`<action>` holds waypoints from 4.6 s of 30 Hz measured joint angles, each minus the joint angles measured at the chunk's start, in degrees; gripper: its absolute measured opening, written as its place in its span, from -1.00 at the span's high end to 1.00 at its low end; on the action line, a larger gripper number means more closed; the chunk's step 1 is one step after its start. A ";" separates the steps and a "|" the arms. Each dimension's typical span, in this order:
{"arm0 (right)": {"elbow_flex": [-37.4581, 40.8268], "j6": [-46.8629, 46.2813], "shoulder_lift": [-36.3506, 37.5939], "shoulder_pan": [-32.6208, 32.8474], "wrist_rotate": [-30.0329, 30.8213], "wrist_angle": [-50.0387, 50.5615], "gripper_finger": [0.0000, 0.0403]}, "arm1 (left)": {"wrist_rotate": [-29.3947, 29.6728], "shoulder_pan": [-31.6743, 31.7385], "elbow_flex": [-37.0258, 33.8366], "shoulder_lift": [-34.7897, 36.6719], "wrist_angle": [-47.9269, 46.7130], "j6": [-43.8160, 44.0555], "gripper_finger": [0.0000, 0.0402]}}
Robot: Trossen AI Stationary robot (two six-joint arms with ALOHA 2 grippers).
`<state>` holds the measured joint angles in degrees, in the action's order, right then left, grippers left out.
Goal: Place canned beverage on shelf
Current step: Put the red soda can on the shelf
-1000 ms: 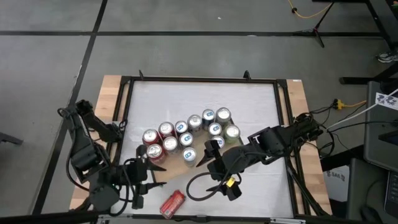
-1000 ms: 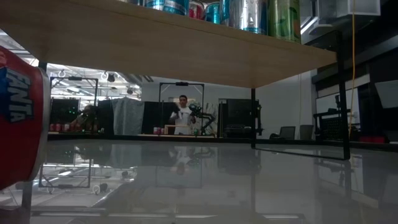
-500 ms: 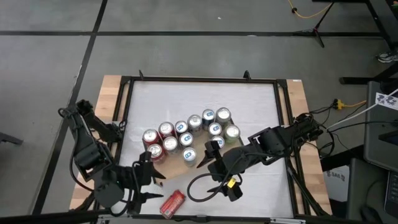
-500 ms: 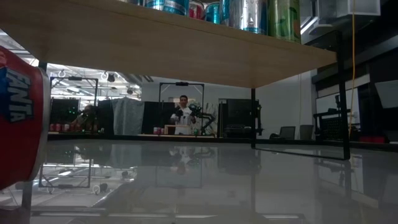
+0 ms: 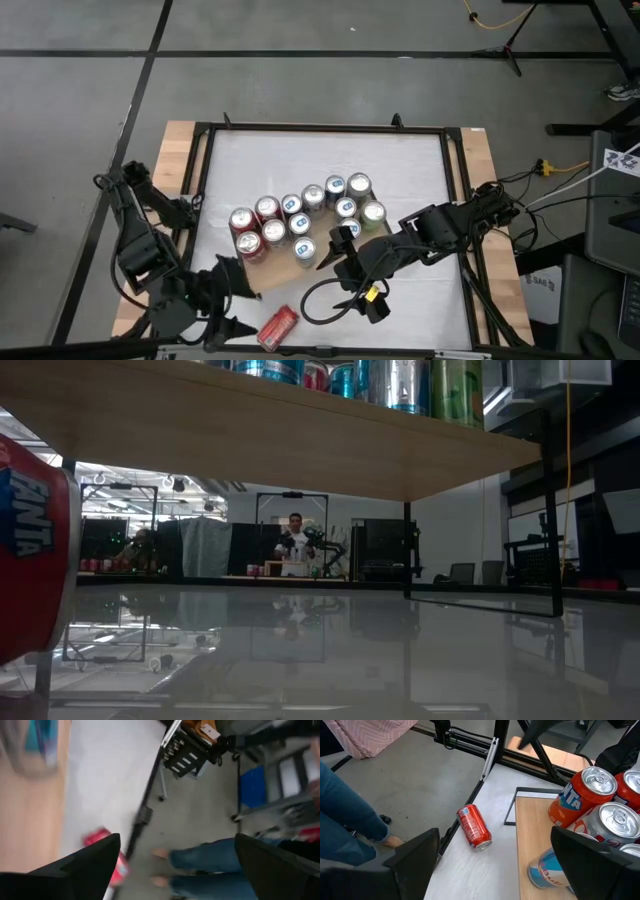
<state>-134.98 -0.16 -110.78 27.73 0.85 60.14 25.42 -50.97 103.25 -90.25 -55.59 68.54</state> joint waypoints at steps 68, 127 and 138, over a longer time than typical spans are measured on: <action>0.52 0.02 -2.10 0.02 -0.45 0.00 -0.85 | -2.39 0.22 -0.01 -36.60 -3.31 40.31 -0.92; 0.00 0.39 -2.05 0.06 -12.57 10.34 -0.85 | 32.24 3.13 -0.01 -38.39 52.64 -7.03 -0.36; 0.00 2.34 -2.05 3.76 -19.27 11.26 -0.85 | 17.40 6.24 -0.01 -38.39 68.08 -24.34 -0.36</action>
<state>-134.98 2.18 -112.84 31.49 -18.42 71.40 42.81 -44.73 103.24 -128.64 12.49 44.20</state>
